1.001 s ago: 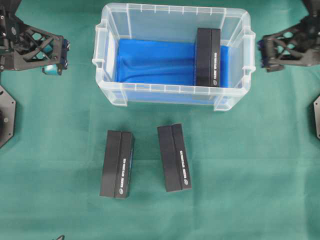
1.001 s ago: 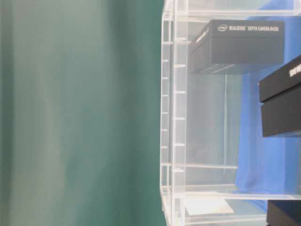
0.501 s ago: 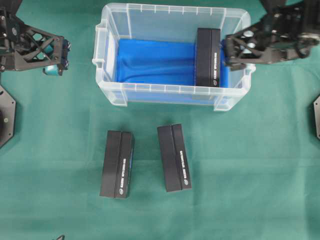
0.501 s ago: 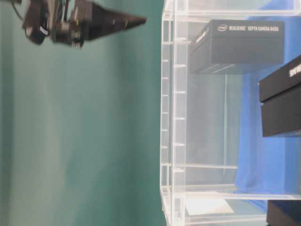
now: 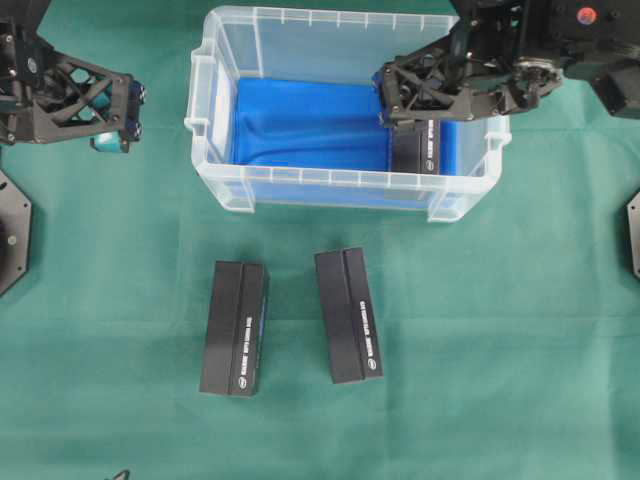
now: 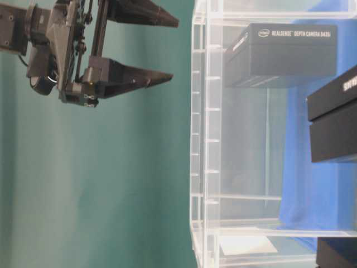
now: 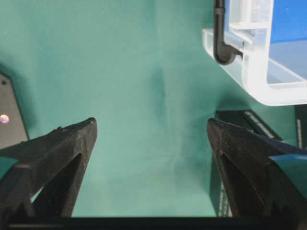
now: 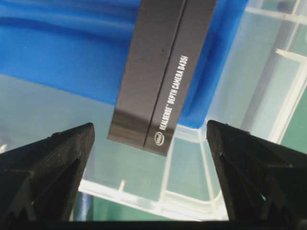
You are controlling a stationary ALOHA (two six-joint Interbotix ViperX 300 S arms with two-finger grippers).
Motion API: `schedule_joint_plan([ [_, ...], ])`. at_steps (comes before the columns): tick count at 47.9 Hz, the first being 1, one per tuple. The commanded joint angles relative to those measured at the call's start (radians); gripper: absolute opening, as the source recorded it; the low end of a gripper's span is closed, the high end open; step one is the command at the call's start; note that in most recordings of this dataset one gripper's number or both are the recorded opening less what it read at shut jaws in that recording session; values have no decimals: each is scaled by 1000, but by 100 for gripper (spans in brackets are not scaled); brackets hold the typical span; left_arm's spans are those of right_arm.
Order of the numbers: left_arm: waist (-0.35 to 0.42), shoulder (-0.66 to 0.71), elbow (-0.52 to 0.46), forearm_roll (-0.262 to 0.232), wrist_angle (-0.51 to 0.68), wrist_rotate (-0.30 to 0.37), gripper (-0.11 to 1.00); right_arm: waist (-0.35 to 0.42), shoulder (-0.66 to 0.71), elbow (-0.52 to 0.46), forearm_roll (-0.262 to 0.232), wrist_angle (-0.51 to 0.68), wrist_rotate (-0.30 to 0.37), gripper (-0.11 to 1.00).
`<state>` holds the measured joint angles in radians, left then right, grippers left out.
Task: Take out the box from the case.
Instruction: 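Move the open right gripper over the right black box, then lower the right gripper around the right black box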
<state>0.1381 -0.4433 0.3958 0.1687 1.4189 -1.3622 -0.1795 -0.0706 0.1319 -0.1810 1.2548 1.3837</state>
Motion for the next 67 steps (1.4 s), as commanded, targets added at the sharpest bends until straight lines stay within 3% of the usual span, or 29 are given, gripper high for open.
schedule_joint_plan([
  [1,3,-18,-6,2,-2,2,97,3,-8,-25,-2,-3,0,92],
  [67,3,-54,25,2,-3,17,97,3,-8,-23,-8,-34,23,92],
])
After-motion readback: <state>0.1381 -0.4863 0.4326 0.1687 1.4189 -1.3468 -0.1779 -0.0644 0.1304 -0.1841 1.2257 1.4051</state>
